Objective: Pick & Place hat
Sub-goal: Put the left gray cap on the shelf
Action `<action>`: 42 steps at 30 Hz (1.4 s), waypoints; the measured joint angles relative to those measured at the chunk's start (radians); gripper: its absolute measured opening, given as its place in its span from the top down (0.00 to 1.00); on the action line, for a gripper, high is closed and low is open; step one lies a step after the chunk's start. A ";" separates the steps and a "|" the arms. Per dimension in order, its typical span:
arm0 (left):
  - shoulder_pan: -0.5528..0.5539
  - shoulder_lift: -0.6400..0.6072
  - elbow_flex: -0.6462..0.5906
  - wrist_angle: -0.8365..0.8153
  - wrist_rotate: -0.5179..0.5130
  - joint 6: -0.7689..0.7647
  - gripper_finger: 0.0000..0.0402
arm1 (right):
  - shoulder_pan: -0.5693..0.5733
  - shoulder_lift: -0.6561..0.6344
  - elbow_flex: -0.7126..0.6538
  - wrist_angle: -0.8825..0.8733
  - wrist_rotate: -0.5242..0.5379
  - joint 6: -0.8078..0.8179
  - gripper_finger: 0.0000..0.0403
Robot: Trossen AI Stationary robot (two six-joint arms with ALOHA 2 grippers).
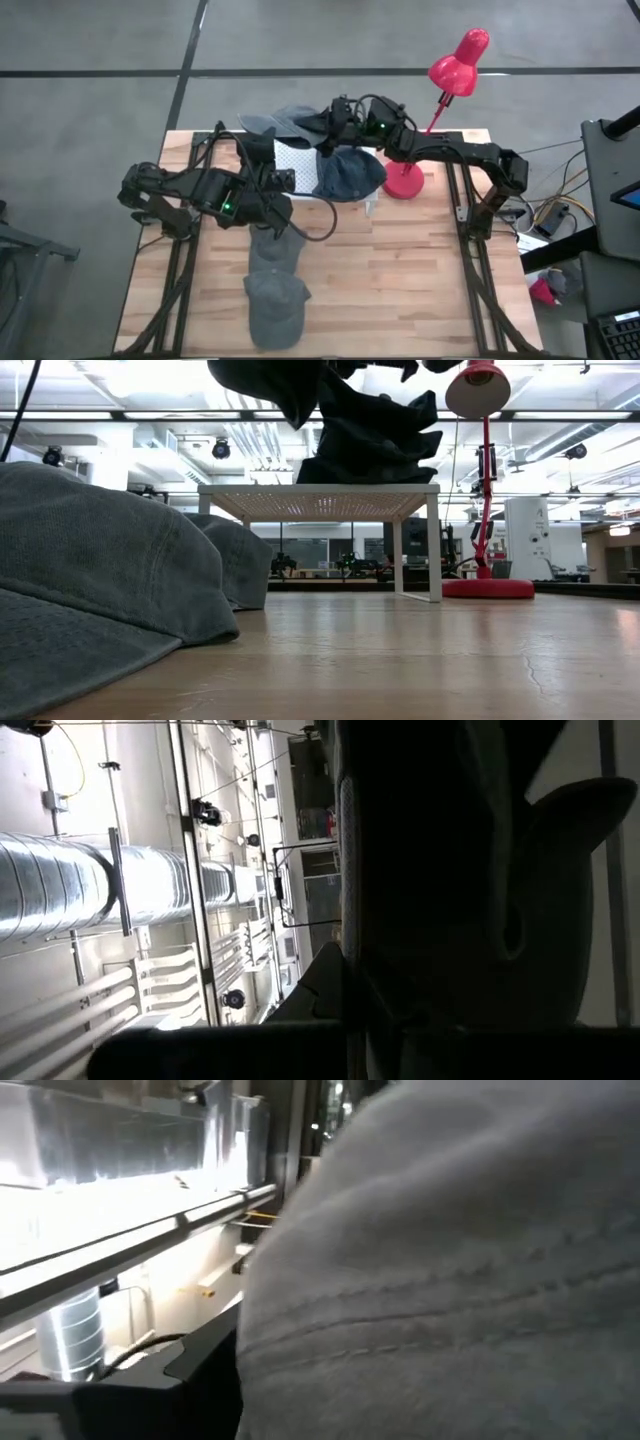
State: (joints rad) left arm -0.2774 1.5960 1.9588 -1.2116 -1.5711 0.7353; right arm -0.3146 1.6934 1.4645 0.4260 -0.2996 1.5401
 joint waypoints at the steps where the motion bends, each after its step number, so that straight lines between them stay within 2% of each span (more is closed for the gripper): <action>1: -0.002 0.000 0.000 0.000 0.000 -0.003 0.99 | -0.003 0.002 0.006 0.004 -0.001 -0.001 0.33; 9: -0.009 0.000 -0.001 0.000 0.000 -0.029 0.99 | -0.011 0.020 0.089 -0.004 -0.043 -0.084 0.54; 19: -0.017 0.000 -0.001 0.000 0.000 -0.060 0.98 | -0.011 0.027 0.140 -0.096 -0.092 -0.208 0.95; 29: -0.022 0.000 -0.001 0.000 0.000 -0.093 0.96 | -0.017 0.027 0.171 -0.138 -0.121 -0.290 0.98; 42: -0.067 0.000 -0.001 0.005 0.007 -0.178 0.96 | -0.046 0.028 0.412 -0.560 -0.102 -0.629 0.98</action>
State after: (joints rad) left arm -0.3444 1.5963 1.9575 -1.2064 -1.5642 0.5570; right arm -0.3609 1.7214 1.8766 -0.1342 -0.4017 0.9108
